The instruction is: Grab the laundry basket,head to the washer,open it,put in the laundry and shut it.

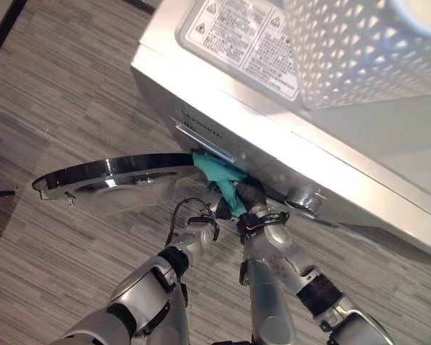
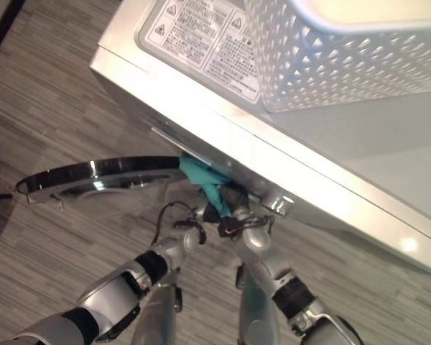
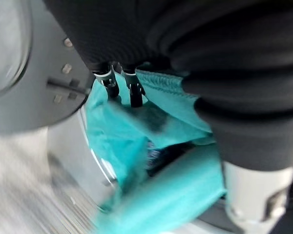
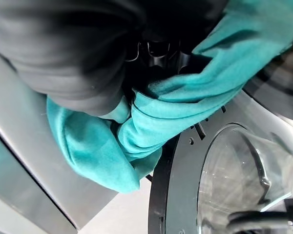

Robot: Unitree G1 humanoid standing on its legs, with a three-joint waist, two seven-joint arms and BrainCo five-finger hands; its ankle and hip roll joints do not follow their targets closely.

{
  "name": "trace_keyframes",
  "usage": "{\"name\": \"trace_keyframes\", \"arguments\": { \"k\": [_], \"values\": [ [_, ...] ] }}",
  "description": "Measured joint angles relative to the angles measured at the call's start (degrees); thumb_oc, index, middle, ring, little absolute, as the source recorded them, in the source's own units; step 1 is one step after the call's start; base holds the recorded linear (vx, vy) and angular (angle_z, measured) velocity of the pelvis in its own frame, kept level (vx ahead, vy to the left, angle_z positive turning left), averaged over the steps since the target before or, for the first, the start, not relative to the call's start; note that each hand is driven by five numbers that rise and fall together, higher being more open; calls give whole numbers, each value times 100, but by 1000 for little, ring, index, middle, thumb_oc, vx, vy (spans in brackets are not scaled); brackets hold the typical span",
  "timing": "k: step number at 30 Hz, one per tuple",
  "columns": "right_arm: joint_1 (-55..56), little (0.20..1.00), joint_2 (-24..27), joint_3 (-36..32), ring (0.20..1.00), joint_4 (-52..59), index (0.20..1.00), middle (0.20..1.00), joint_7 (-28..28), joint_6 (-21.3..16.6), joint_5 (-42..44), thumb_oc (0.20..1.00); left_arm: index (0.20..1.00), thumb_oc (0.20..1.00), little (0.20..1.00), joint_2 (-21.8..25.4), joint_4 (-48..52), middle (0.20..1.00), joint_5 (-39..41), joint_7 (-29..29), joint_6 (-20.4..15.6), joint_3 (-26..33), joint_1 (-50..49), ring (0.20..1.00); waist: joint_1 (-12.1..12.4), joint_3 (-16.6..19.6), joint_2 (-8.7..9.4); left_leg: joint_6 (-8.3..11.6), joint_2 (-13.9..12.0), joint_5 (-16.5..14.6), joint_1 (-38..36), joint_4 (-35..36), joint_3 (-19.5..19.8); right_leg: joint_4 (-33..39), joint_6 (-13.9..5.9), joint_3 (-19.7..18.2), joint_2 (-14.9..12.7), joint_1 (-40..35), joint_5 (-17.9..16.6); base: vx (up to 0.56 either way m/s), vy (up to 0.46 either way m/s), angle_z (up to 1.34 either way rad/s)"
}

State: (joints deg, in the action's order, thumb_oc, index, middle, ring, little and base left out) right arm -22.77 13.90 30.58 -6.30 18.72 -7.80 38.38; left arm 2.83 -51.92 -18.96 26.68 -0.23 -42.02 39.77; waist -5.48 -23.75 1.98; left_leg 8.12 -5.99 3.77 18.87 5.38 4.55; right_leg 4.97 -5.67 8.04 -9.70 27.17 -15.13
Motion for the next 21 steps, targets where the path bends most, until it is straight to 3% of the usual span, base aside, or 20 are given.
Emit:
{"name": "trace_keyframes", "arguments": {
  "k": [1,3,4,7,9,14,16,21],
  "values": [
    [0,200,-2,-1,200,0,200,200,25,-15,-9,200,1000,1000,1000,-33,44,1000,213,1,-66,37,-105,1000,5,0,0,1,-1,2,13,0,14,0,1,11,0,3,1,-6,-70,16],
    [-65,200,-45,-7,200,-11,200,200,357,-62,-129,200,1000,1000,1000,-627,424,1000,2645,-143,-215,373,-268,1000,-2,-14,-4,-3,15,33,110,0,123,0,11,92,-4,35,33,0,-41,20],
    [-104,200,-45,-6,200,-11,200,200,377,-61,-160,200,1000,1000,1000,-717,543,1000,3222,-211,-267,358,-160,1000,-1,-14,-4,-16,32,43,145,0,122,0,-4,91,-24,72,22,7,-18,8],
    [-142,200,-64,-6,200,-43,200,200,353,-60,-343,200,1000,1000,1000,-542,1138,1000,4570,-529,-401,301,-205,1000,-17,-30,-24,-17,19,48,178,0,120,0,-11,86,-32,98,16,0,0,0],
    [-144,200,-107,-8,200,-41,200,200,355,-60,-343,200,1000,1000,1000,-305,1391,1000,5019,-677,-482,237,-359,1000,-24,-40,-27,-16,6,49,185,1,129,0,-5,100,-24,98,13,0,0,0],
    [-130,200,-127,-64,200,-38,200,200,357,-116,-329,200,1000,1000,1000,-91,1472,1000,5033,-723,-518,257,-397,1000,-34,-62,-36,-15,13,71,227,0,194,0,-1,170,-33,98,11,-14,-6,6],
    [-125,200,-189,-87,200,-39,200,200,363,-129,-315,200,200,200,200,-197,1198,200,4981,-731,-568,249,-275,200,-52,-67,-27,-14,19,75,235,0,207,0,0,181,-27,98,12,-10,-6,3],
    [-125,200,-213,-76,200,-38,200,200,356,-130,-316,200,200,200,200,-310,846,200,4727,-716,-613,308,-60,200,-93,-67,-27,-14,21,74,241,0,209,0,1,185,-29,101,16,0,0,0]
  ]
}}
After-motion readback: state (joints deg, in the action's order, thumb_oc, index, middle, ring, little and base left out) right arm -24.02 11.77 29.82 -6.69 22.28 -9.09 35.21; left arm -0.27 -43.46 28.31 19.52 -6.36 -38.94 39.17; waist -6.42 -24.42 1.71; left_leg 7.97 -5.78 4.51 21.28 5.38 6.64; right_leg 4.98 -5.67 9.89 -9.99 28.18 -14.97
